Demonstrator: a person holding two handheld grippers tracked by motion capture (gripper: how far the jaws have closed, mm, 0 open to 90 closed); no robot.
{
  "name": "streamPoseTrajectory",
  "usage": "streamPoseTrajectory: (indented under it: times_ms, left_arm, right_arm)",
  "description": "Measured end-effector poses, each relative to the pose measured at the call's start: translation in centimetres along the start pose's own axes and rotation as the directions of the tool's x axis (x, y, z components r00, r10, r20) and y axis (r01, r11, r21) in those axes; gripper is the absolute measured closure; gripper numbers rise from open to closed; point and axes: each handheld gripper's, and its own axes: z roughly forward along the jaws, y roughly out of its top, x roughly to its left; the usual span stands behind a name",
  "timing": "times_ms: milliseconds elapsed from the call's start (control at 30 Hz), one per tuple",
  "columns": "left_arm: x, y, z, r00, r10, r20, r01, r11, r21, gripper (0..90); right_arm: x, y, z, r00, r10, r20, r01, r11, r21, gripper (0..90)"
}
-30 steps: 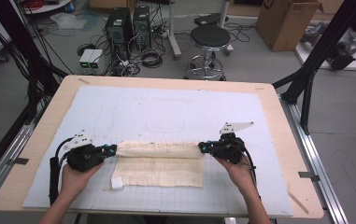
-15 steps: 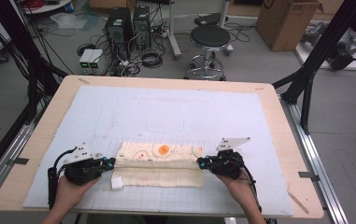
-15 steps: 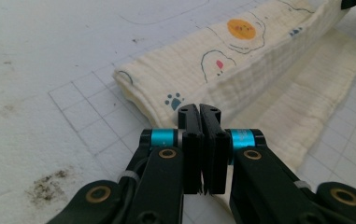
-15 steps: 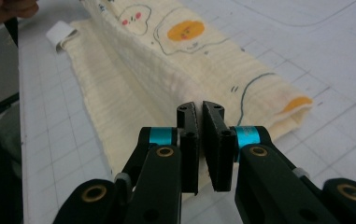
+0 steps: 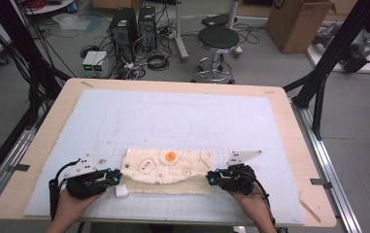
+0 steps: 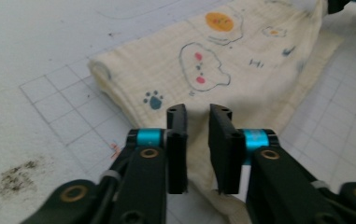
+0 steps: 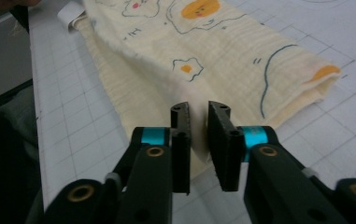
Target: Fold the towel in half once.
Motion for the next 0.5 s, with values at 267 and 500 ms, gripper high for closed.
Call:
streamPoseTrajectory:
  times_ms: [267,500]
  left_arm:
    - [-0.1,0.1,0.4,0.9998,-0.001,0.022,0.001,1.0000,0.004,67.0]
    - [-0.2,-0.2,1.2,0.9974,0.032,0.064,-0.039,0.9924,0.116,67.5]
  right_arm:
    - [0.8,-0.7,-1.1,0.9999,-0.005,-0.012,0.004,0.998,-0.056,68.3]
    - [1.5,-0.8,0.7,0.9971,-0.074,-0.014,0.075,0.995,0.069,63.2]
